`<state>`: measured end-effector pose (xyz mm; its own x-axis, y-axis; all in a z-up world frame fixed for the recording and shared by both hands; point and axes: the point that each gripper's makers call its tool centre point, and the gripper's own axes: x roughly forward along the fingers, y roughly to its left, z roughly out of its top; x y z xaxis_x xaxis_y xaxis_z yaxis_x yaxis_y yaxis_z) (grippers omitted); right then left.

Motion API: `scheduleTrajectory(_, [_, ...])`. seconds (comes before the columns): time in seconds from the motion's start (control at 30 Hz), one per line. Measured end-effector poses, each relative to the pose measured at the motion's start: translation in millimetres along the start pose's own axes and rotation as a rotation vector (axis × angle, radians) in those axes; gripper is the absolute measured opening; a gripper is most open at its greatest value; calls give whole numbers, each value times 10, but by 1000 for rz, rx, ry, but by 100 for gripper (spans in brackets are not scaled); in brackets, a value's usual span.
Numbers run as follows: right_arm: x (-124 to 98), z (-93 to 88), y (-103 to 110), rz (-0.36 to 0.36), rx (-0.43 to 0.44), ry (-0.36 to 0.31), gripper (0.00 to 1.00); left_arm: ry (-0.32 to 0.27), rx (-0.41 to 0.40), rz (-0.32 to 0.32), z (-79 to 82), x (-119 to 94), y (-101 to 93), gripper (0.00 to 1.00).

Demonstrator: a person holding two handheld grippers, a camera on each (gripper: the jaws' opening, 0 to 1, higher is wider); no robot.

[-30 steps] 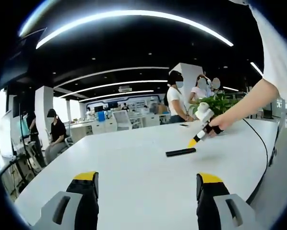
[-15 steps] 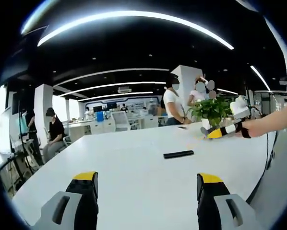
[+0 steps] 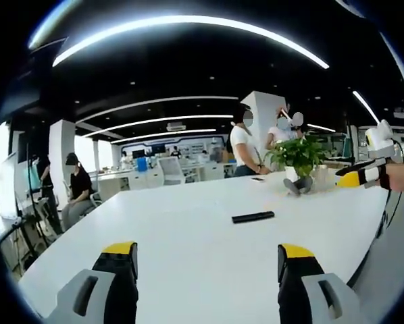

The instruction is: Press the specified remote control buttons in sequence, fully releasing each button before pressing the next.

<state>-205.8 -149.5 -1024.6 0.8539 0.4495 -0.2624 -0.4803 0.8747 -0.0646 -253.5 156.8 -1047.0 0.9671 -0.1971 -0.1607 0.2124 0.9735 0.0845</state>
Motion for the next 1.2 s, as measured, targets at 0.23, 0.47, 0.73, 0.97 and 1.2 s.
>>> scheduleTrajectory(0.23, [-278, -130, -316, -141, -81, 23, 99, -28, -12, 19, 53, -23, 44, 89])
scheduleTrajectory(0.47, [-401, -375, -535, -210, 26, -24, 99, -12, 1, -5, 13, -13, -3, 89])
scheduleTrajectory(0.73, [-323, -478, -394, -187, 29, -26, 99, 13, 6, -9, -35, -12, -21, 88])
scheduleTrajectory(0.97, [-295, -549, -336, -161, 8, 11, 99, 7, -8, 12, -32, -31, 18, 87])
scheduleTrajectory(1.2, [-281, -651, -330, -163, -22, 70, 99, 1, -112, 48, -57, -55, 125, 87])
